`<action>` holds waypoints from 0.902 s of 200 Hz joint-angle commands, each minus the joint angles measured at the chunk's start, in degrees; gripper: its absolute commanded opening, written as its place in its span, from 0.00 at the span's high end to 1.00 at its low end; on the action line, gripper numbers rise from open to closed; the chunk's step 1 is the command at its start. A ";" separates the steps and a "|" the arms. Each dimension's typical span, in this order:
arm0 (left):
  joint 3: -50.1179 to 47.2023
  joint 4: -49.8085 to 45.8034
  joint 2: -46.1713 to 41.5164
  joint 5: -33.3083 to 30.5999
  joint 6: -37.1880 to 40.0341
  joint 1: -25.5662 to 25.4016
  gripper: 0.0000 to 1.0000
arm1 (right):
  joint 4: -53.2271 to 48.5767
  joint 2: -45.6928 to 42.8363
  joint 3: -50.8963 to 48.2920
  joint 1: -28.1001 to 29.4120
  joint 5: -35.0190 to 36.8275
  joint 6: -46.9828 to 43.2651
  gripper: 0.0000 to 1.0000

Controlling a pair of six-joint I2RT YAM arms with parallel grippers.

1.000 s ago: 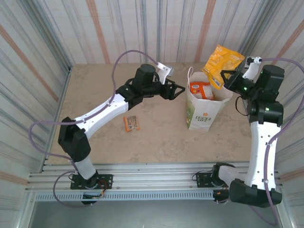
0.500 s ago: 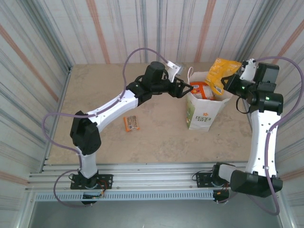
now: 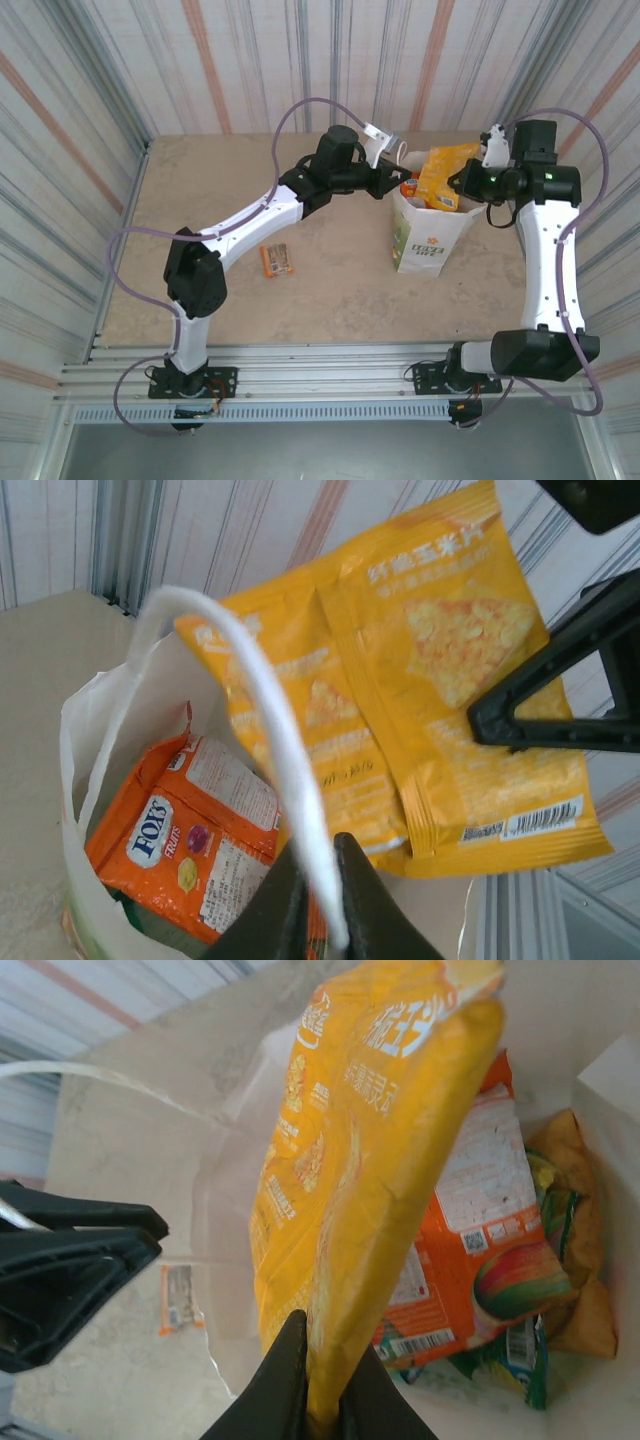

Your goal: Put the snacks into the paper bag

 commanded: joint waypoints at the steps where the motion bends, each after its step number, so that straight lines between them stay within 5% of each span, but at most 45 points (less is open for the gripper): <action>1: 1.21 1.98 0.17 2.15 -0.17 -0.51 0.91 | -7.14 1.28 3.28 1.71 4.10 -3.03 1.00; 84: 0.39 3.49 -0.27 2.50 -1.02 -0.56 0.95 | -8.18 7.43 5.08 5.08 6.79 -2.94 1.00; 180: 0.14 3.75 -0.97 2.51 -1.03 -0.73 0.95 | -6.19 17.74 8.44 6.43 0.75 -3.93 1.00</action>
